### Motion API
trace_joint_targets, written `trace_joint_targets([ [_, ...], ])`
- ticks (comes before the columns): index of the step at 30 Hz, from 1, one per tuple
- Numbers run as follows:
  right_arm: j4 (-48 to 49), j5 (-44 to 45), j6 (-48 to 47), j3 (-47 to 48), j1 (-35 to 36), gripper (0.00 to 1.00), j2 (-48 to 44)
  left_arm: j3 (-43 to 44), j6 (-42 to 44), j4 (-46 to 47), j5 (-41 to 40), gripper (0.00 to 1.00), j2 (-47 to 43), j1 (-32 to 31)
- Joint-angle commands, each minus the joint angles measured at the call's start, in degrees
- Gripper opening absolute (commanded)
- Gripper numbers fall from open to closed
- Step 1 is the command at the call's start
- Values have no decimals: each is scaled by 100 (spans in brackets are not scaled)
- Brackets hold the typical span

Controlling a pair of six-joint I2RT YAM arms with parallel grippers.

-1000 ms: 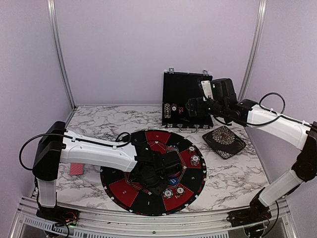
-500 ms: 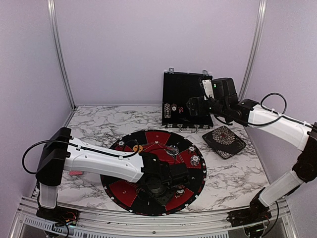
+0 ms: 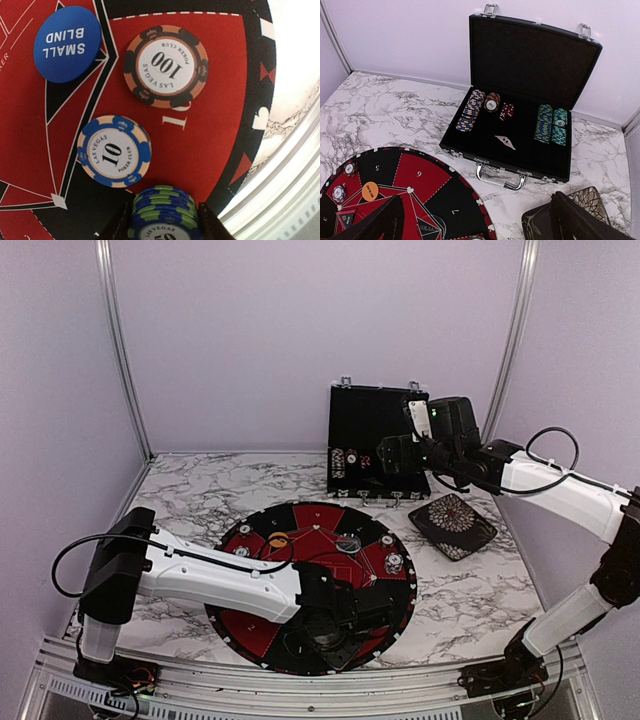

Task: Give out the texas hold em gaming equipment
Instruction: Place the poker chips pile at the small blind area.

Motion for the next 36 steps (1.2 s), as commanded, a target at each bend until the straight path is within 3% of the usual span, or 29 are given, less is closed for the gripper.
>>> trace_joint_targets([
  [1,-31,20,-29,73,-53,98,-139,165,-111,5,80,33,156,-86],
  [16,-24,-64,-20,73,-49,99,-165,209,-239,9,99,34,297,-124],
  [36,-33,-90,-29,76,-51,98,-179,175,-242,10,98,49,277,-127],
])
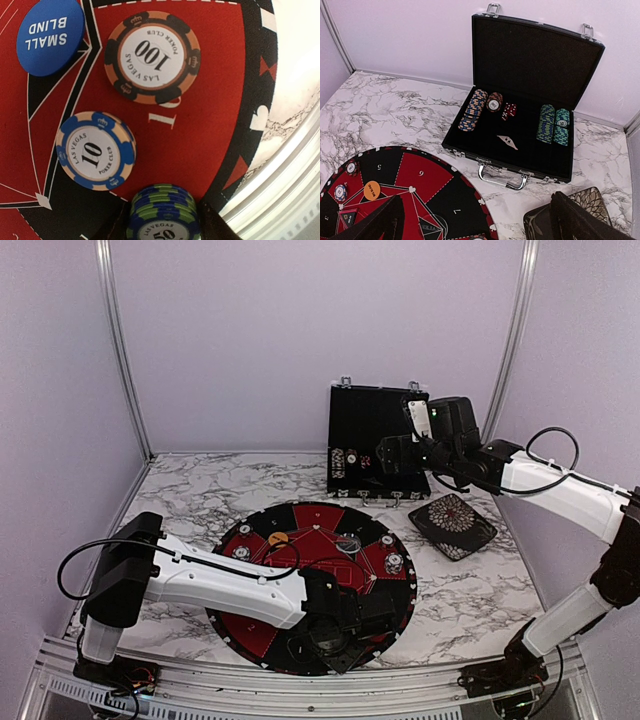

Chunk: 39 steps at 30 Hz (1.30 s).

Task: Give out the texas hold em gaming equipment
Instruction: Place the poker chips pile at the small blind area.

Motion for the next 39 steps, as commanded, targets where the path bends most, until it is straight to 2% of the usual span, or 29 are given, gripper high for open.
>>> trace_joint_targets([
  [1,-39,-24,-24,79,-51,98,-181,80,-20,-6,34,50,85,-51],
  [8,-39,-38,-23,75,-49,99,-181,78,-8,-4,-30,56,-17,-46],
  [15,-48,-56,-27,81,-50,98,-181,-12,32,-4,-84,71,-305,-50],
  [20,-51,-52,-27,78,-49,98,-162,-113,103,-15,-86,78,-502,-40],
  [31,-139,-140,-29,169,-51,99,-78,-526,43,-48,-381,84,-1152,98],
  [39,-316,-273,-57,283,-49,98,48,-1147,92,-73,-572,84,-2007,996],
])
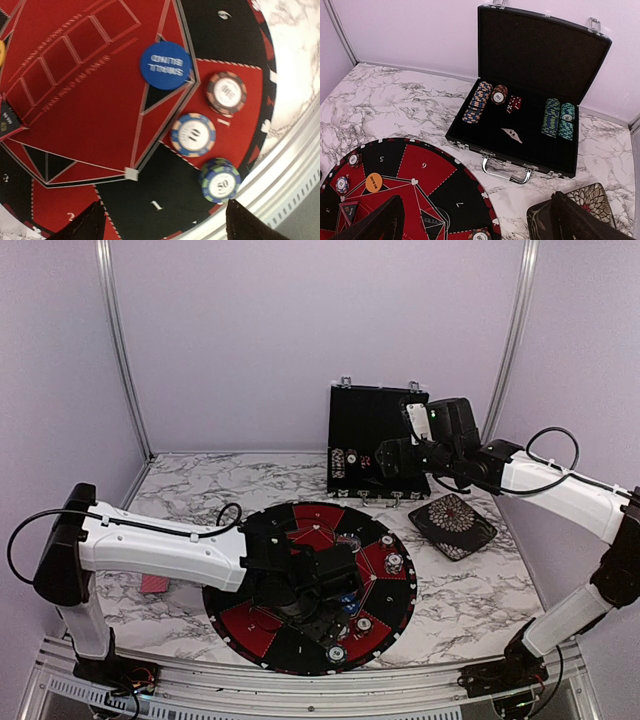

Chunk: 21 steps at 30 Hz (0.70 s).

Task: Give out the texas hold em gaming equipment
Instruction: Place the poker chips pile at the small blind area, then pick up the pile of poker chips from the pile of poker chips.

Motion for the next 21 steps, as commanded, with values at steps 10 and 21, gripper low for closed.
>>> trace_joint_targets([
  [10,-58,-586,-23,273,-49,98,234,-828,472,-224,-211,84,-1292,2104],
  [21,48,-1109,-82,340,-49,98,641,-1578,1027,-253,-22,84,-1881,3901],
])
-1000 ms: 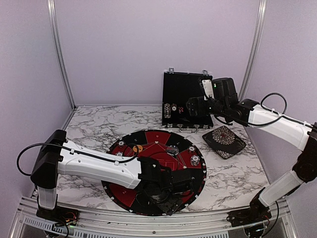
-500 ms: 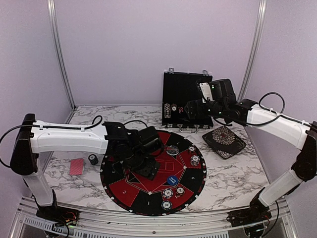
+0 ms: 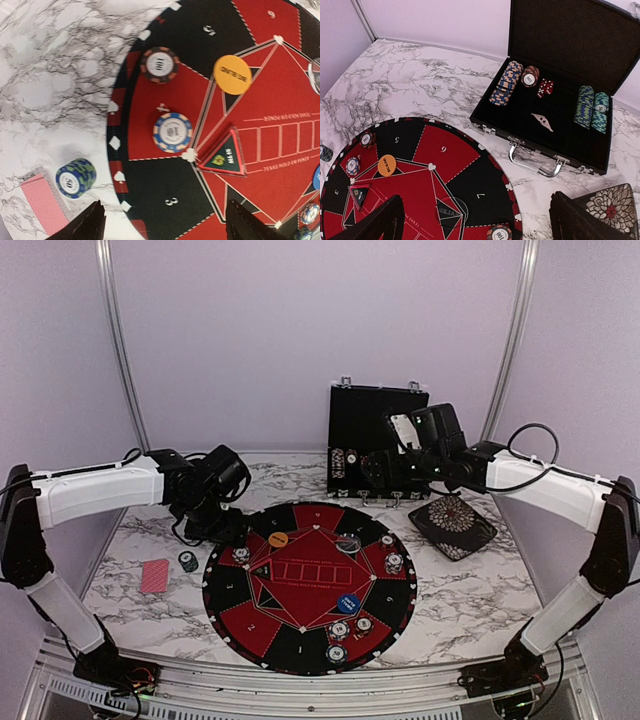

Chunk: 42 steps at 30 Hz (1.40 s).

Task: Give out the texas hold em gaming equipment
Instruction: Pick up the pile of poker chips from the pile of poker chips.

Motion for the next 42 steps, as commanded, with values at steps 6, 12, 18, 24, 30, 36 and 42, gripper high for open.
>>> trace_joint_targets([
  [6,134,-585,-103,303,-47,98,412,-460,568,-155,198,84,-339,1081],
  [12,152,-620,-133,308,-50,98,519,-820,699,-79,294,84,-422,1496],
  [18,153,-622,-133,309,-50,99,565,-1081,819,52,485,82,-390,1692],
  [24,134,-599,-142,310,-53,98,609,-1207,877,176,593,78,-254,1786],
  [30,117,-594,-146,320,-53,98,620,-1257,919,258,624,74,-156,1855],
  [36,106,-573,-150,316,-53,98,620,-1315,979,316,633,70,-75,1888],
  [42,97,-568,-154,316,-53,98,627,-1388,1010,416,657,67,37,1952],
])
